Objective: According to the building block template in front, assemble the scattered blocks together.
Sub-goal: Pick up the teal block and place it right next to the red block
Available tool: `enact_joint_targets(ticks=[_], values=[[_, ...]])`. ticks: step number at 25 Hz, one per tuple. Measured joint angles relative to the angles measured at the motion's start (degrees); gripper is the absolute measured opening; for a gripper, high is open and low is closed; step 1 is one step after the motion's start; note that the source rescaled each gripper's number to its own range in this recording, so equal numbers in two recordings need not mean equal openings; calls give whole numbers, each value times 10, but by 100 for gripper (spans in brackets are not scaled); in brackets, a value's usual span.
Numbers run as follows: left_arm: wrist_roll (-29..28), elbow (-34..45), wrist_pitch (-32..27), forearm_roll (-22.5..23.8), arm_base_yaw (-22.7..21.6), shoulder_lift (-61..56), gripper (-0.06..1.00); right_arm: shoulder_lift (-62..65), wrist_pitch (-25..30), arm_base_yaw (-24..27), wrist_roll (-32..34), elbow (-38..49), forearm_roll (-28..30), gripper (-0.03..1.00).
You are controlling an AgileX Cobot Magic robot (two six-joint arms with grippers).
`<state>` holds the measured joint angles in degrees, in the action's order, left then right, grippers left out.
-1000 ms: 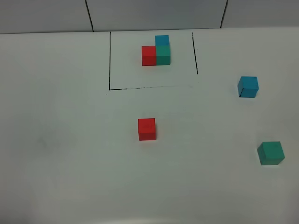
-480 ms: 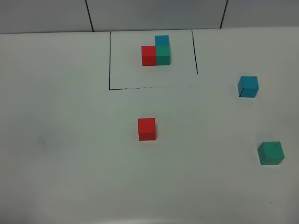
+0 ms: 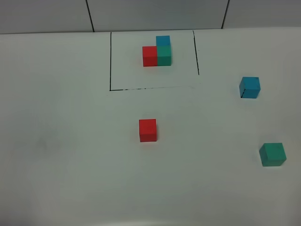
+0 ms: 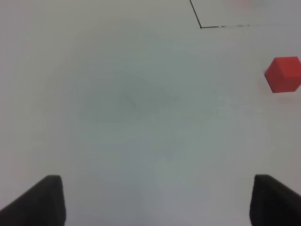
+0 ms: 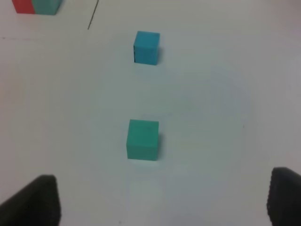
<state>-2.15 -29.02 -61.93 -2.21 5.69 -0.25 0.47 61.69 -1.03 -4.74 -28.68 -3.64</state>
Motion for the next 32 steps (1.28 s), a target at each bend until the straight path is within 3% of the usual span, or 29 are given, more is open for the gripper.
enact_joint_targets(ticks=[11, 17, 32], values=[[0, 0, 0, 0, -2, 0, 97, 0, 0, 0, 0, 0, 0, 80], [0, 0, 0, 0, -38, 0, 97, 0, 0, 0, 0, 0, 0, 80], [1, 0, 0, 0, -39, 0, 95, 0, 0, 0, 0, 0, 0, 80]])
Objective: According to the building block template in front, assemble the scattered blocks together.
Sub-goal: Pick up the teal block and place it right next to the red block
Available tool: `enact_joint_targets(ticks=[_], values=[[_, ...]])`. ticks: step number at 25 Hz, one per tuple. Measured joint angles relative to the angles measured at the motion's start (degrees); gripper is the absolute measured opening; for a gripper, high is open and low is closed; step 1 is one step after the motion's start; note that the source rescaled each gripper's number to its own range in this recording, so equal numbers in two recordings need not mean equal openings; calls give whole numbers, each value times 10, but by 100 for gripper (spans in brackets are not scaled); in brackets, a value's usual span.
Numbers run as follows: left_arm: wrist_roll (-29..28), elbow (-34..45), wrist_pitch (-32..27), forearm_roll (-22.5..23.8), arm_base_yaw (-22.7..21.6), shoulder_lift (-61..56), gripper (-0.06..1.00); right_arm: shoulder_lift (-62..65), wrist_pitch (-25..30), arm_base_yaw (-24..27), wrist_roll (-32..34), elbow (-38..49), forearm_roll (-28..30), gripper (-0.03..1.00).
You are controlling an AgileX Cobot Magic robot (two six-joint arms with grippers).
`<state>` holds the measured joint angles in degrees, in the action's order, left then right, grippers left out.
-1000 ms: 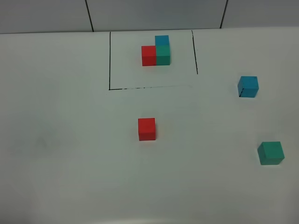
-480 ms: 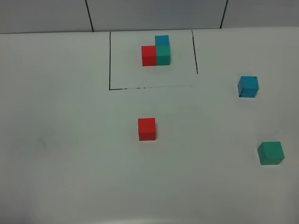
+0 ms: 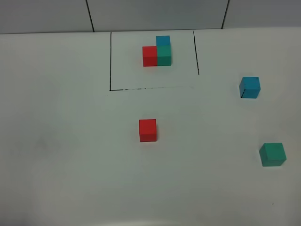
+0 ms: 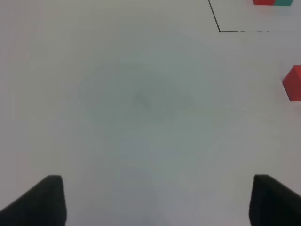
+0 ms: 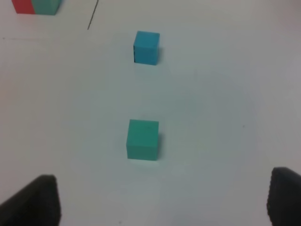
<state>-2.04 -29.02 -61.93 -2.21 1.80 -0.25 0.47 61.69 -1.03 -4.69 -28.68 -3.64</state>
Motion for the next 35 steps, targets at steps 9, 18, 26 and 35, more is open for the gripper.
enact_joint_targets(ticks=[9, 18, 26, 35], values=[[0, 0, 0, 0, 0, 0, 95, -107, 47, 0, 6, -27, 0, 82], [0, 0, 0, 0, 0, 0, 95, -474, -32, 0, 15, -101, 44, 82], [0, 0, 0, 0, 0, 0, 95, -795, -137, 0, 7, -183, 36, 82], [0, 0, 0, 0, 0, 0, 95, -936, -204, 0, -30, -232, -13, 82]])
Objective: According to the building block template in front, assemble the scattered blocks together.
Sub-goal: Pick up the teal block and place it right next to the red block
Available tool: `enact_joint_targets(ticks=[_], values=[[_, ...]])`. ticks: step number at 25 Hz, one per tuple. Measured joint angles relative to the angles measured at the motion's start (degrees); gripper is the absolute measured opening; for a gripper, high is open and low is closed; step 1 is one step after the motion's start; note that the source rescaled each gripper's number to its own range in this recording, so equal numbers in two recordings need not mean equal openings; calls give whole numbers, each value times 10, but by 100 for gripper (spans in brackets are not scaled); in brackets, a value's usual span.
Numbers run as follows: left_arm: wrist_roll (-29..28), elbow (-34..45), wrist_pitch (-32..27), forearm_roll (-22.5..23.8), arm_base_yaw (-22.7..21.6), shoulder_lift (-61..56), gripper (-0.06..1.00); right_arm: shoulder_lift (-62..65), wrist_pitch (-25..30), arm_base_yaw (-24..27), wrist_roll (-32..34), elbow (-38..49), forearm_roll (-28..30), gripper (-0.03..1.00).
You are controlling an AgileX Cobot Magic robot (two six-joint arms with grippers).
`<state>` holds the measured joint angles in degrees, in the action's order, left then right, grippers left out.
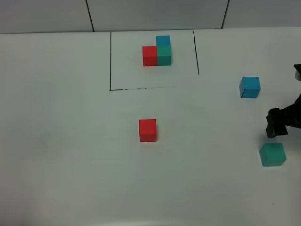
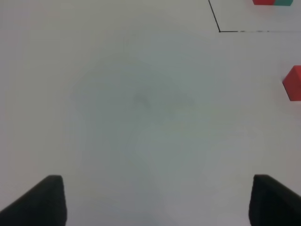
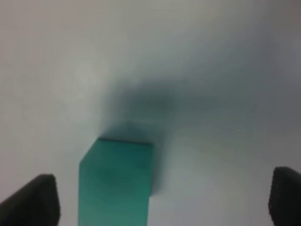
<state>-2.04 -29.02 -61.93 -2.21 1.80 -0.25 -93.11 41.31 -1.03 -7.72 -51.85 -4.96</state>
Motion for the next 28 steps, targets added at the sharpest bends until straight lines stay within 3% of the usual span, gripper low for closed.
enact_joint_targets(ticks=[10, 28], values=[[-1, 0, 0, 0, 0, 0, 95, -10, 30, 0, 2, -13, -1, 82], [-1, 0, 0, 0, 0, 0, 95, -45, -38, -39, 42, 58, -18, 82]])
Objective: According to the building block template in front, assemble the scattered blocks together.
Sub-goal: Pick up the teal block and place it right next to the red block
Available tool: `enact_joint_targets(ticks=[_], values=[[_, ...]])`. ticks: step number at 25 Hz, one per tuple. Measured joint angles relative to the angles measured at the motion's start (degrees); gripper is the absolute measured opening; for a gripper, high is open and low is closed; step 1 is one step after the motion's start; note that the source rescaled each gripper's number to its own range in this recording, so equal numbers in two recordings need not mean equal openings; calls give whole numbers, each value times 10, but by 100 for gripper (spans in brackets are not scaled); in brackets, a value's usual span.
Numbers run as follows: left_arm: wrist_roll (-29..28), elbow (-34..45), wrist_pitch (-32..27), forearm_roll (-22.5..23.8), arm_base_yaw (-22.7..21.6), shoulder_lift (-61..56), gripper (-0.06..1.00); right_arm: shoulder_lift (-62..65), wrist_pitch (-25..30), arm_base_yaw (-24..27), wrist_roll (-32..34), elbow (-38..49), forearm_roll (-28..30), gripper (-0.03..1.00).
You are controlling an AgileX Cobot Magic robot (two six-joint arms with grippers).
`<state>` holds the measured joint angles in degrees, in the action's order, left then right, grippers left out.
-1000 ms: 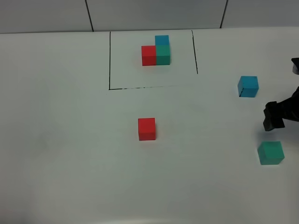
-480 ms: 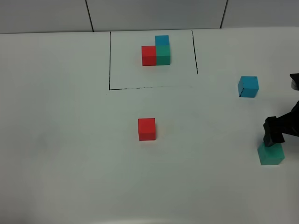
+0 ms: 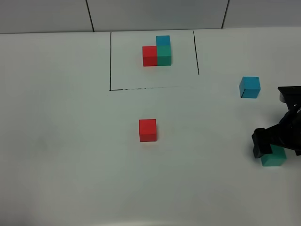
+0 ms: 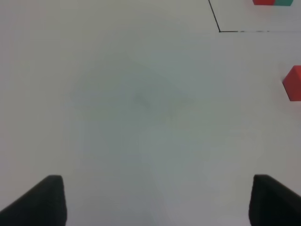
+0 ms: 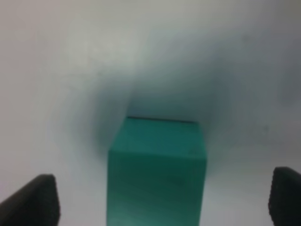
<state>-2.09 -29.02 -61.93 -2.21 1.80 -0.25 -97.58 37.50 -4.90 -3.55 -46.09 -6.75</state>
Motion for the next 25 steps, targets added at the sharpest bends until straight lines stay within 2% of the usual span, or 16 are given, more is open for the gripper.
enact_joint_targets(ticks=[5, 8, 9, 11, 13, 14, 15, 18, 21, 25], values=[[0, 0, 0, 0, 0, 0, 95, -16, -6, -10, 4, 1, -11, 77], [0, 0, 0, 0, 0, 0, 95, -16, -12, -22, 8, 1, -13, 67], [0, 0, 0, 0, 0, 0, 95, -16, -12, -23, 12, 1, -13, 61], [0, 0, 0, 0, 0, 0, 95, -16, -11, -23, 22, 1, -13, 42], [0, 0, 0, 0, 0, 0, 95, -16, -10, -23, 30, 1, -13, 19], [1, 0, 0, 0, 0, 0, 95, -16, -9, -23, 32, 1, -13, 4], [1, 0, 0, 0, 0, 0, 95, -16, -8, -23, 36, 1, -13, 1], [1, 0, 0, 0, 0, 0, 95, -16, -7, -26, 25, 1, -7, 1], [1, 0, 0, 0, 0, 0, 95, -16, -2, -49, -19, -10, 15, 1], [1, 0, 0, 0, 0, 0, 95, -17, 29, -116, -147, -71, 58, 1]])
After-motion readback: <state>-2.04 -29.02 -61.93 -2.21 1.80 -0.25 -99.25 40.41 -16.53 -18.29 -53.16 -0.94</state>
